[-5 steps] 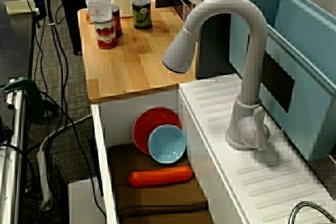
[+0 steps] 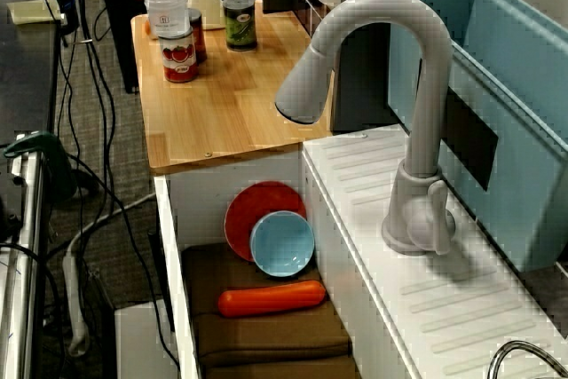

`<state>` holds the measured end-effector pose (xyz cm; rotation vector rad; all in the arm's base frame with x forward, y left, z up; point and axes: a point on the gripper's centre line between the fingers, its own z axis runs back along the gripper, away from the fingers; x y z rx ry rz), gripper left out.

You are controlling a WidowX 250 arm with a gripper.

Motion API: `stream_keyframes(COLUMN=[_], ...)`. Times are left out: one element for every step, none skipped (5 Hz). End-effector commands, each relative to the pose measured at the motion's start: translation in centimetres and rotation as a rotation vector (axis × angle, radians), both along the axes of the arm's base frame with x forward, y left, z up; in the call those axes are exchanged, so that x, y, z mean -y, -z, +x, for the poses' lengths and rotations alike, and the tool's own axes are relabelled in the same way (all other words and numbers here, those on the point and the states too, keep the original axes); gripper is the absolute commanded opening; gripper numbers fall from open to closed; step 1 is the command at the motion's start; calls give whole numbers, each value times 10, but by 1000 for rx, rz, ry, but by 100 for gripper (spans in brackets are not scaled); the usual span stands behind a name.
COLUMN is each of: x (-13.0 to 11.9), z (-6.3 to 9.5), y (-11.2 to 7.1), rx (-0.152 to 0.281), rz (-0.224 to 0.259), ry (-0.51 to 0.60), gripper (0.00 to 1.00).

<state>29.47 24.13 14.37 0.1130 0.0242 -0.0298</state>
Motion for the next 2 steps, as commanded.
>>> stream_keyframes(x=[-5,-7], z=[-2,-6], y=[-28,-28], rx=[42,45], rz=[23,24], ry=[38,39], gripper=[100,100])
